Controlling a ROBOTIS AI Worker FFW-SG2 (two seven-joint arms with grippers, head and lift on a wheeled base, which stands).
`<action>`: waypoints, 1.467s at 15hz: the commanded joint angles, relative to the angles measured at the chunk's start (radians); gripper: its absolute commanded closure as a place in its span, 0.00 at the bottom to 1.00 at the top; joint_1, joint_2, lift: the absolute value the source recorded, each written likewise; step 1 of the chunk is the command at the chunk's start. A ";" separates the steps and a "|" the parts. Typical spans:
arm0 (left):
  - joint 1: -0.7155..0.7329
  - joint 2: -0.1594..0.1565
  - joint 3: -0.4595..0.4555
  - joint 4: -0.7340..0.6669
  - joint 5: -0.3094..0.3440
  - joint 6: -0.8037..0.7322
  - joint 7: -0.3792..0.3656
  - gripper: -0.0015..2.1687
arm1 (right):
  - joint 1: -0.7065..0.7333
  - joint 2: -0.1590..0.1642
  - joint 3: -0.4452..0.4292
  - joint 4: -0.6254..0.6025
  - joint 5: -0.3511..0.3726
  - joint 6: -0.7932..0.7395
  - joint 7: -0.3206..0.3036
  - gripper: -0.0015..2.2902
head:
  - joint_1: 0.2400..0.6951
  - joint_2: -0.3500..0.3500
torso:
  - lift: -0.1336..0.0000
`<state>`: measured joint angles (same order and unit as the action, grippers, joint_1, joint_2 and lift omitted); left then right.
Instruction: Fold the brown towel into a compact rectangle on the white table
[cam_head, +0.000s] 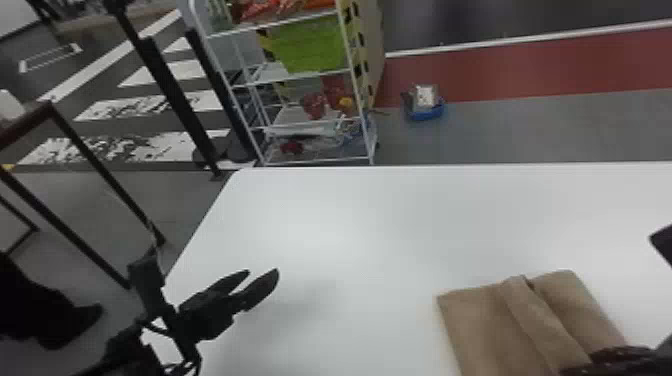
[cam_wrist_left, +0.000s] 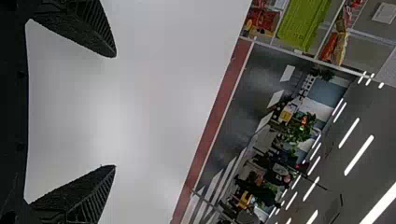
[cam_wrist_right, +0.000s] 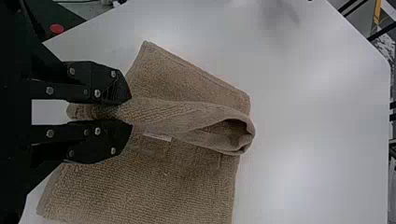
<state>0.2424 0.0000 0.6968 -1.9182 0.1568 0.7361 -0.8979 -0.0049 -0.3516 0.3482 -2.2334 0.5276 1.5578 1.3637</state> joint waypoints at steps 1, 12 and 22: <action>0.000 -0.003 -0.003 0.002 0.000 -0.004 -0.001 0.01 | 0.003 0.013 0.018 0.008 0.014 0.014 0.003 0.13 | 1.00 1.00 | 0.07; 0.000 -0.003 0.004 0.004 0.000 -0.004 0.001 0.01 | 0.161 -0.063 -0.241 -0.132 -0.116 0.014 0.003 0.17 | 1.00 1.00 | 0.07; -0.005 -0.003 -0.007 0.015 -0.003 -0.010 0.004 0.01 | 0.106 -0.084 -0.110 -0.028 0.038 0.014 0.003 0.26 | 1.00 0.91 | 0.07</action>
<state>0.2362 0.0000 0.6851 -1.9037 0.1534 0.7264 -0.8939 0.1280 -0.4362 0.1879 -2.2908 0.5471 1.5579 1.3637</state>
